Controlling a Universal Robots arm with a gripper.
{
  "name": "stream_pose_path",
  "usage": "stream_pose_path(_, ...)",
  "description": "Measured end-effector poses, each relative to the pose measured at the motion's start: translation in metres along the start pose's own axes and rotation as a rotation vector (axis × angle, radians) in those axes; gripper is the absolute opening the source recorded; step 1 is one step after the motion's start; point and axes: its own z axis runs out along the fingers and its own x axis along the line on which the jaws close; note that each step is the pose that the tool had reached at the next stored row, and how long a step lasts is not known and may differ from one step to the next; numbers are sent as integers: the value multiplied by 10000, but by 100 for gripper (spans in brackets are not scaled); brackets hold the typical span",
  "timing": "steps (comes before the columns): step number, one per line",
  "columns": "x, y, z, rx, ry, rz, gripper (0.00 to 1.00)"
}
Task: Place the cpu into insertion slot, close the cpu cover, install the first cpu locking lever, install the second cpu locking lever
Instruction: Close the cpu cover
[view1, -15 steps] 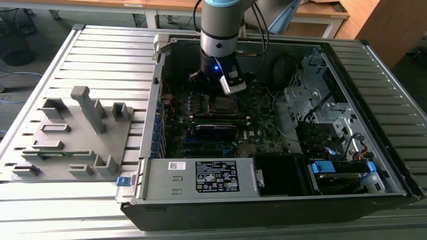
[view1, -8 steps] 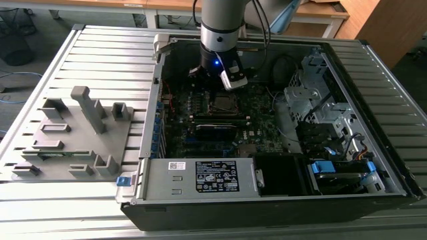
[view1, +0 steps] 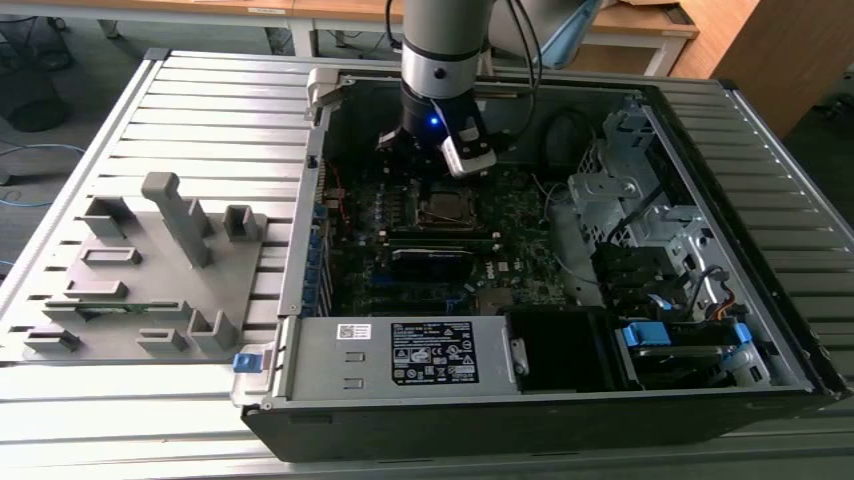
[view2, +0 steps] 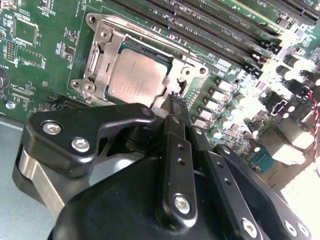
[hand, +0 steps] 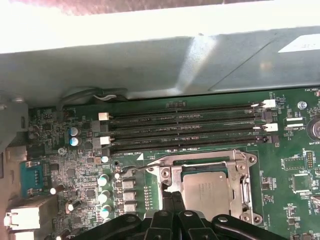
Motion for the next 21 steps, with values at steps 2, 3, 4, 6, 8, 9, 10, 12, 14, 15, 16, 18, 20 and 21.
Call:
stream_pose_path(2,-12,2,1,0,0,-1,11)
stream_pose_path(3,-30,3,1,2,2,0,11)
stream_pose_path(4,-52,5,3,1,0,-1,11)
stream_pose_path(6,-101,10,4,0,0,0,11)
stream_pose_path(8,-152,15,6,1,0,0,11)
stream_pose_path(9,-177,18,7,0,0,-1,11)
stream_pose_path(10,-202,20,7,0,0,-1,11)
stream_pose_path(12,-247,25,9,0,0,1,11)
stream_pose_path(14,-274,27,9,0,0,0,11)
stream_pose_path(15,-283,28,9,0,0,0,11)
stream_pose_path(16,-285,28,9,0,0,0,11)
stream_pose_path(18,-286,30,10,20,-3,1,11)
stream_pose_path(20,-286,29,-1,43,-2,-1,11)
stream_pose_path(21,-286,29,-10,42,-3,-1,11)
